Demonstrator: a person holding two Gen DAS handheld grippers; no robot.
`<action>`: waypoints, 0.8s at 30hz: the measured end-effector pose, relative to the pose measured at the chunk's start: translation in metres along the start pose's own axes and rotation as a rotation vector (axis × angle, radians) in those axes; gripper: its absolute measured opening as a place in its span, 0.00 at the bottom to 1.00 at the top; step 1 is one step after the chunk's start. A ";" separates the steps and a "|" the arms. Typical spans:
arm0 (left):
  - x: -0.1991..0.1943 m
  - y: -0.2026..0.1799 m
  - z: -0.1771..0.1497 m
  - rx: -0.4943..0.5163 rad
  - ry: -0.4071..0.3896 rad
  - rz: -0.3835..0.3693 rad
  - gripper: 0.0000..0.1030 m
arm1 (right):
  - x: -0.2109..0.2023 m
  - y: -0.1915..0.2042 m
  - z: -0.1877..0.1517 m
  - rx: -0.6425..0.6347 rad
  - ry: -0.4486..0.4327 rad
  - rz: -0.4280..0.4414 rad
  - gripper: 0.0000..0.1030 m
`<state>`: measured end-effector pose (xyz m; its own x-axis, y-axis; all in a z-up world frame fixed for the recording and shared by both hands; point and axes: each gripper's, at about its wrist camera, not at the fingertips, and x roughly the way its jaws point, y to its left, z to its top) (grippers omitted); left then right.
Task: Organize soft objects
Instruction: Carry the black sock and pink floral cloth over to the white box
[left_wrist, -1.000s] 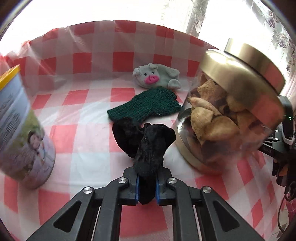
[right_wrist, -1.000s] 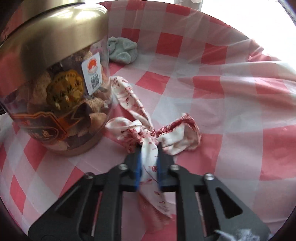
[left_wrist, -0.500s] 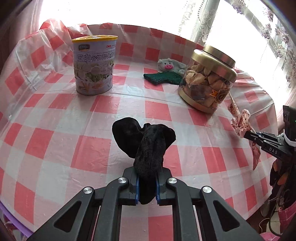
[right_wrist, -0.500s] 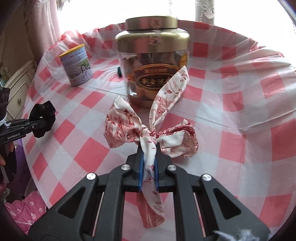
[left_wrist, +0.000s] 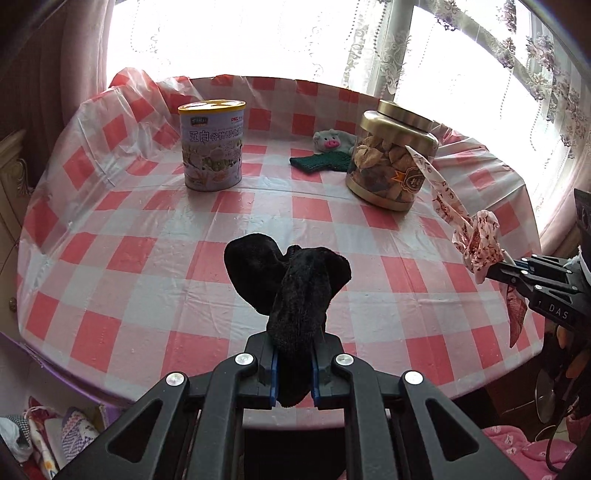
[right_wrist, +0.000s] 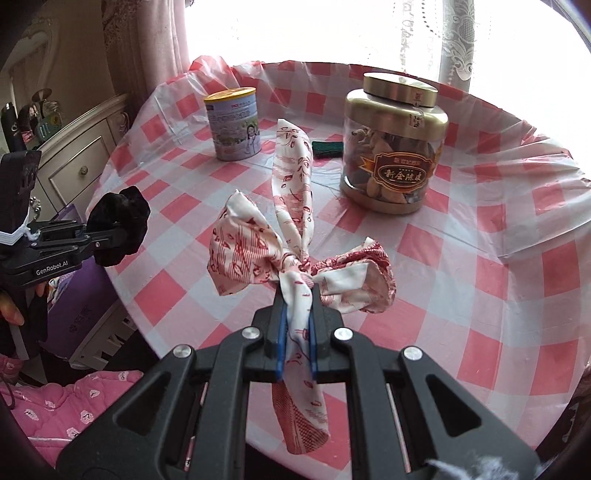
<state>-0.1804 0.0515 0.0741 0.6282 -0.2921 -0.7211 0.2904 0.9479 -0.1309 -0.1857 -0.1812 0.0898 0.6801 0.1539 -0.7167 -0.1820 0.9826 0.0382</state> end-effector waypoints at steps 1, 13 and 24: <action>-0.005 -0.001 -0.002 0.003 -0.005 -0.001 0.13 | -0.004 0.003 0.000 -0.005 -0.005 0.005 0.12; -0.053 0.017 -0.033 -0.025 -0.076 0.033 0.13 | -0.028 0.044 0.011 -0.084 -0.032 0.051 0.12; -0.073 0.051 -0.063 -0.089 -0.087 0.147 0.13 | -0.003 0.113 0.028 -0.295 0.021 0.132 0.12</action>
<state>-0.2568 0.1295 0.0775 0.7206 -0.1563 -0.6755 0.1285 0.9875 -0.0915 -0.1882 -0.0679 0.1157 0.6225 0.2725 -0.7337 -0.4678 0.8811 -0.0696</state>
